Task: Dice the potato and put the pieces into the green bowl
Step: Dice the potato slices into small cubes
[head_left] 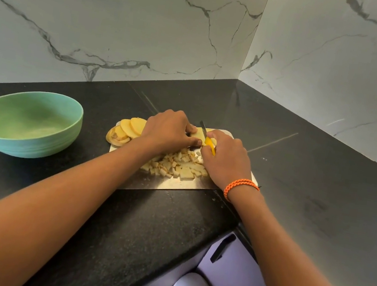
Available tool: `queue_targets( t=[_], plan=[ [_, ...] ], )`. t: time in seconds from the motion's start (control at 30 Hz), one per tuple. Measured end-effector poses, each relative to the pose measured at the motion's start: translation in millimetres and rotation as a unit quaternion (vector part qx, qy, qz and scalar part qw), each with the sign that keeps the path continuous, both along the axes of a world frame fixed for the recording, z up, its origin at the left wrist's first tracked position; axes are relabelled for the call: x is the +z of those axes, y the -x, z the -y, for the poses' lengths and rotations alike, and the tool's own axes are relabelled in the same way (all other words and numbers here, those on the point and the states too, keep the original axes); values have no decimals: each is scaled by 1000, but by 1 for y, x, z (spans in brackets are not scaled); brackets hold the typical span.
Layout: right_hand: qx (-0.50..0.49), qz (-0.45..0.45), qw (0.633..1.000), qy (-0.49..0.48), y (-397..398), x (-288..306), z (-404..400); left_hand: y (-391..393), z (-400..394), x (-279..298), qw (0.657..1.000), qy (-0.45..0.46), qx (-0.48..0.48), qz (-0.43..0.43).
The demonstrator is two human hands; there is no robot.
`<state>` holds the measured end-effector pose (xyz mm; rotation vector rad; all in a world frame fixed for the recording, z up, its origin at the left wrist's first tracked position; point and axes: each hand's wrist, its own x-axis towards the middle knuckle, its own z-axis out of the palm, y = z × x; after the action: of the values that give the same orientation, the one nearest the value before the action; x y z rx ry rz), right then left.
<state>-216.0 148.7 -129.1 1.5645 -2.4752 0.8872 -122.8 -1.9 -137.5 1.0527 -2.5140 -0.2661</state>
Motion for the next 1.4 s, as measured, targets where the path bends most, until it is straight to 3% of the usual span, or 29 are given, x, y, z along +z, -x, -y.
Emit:
queue_targets(
  t=[0.33, 0.6, 0.87, 1.17, 1.4],
  plan=[
    [11, -20, 999, -41, 0, -1, 2, 1, 1, -2, 1000, 7, 4, -2],
    [29, -5, 998, -62, -4, -5, -41, 1, -2, -2, 1000, 0, 3, -1],
    [-12, -19, 998, -57, -7, -10, -67, 0, -3, -3, 1000, 5, -5, 4],
    [-8, 16, 1000, 11, -3, -3, -40, -1, 3, -1, 1000, -16, -11, 3],
    [4, 18, 1000, -10, 2, 0, -2, -1, 4, -2, 1000, -7, -11, -5]
  ],
)
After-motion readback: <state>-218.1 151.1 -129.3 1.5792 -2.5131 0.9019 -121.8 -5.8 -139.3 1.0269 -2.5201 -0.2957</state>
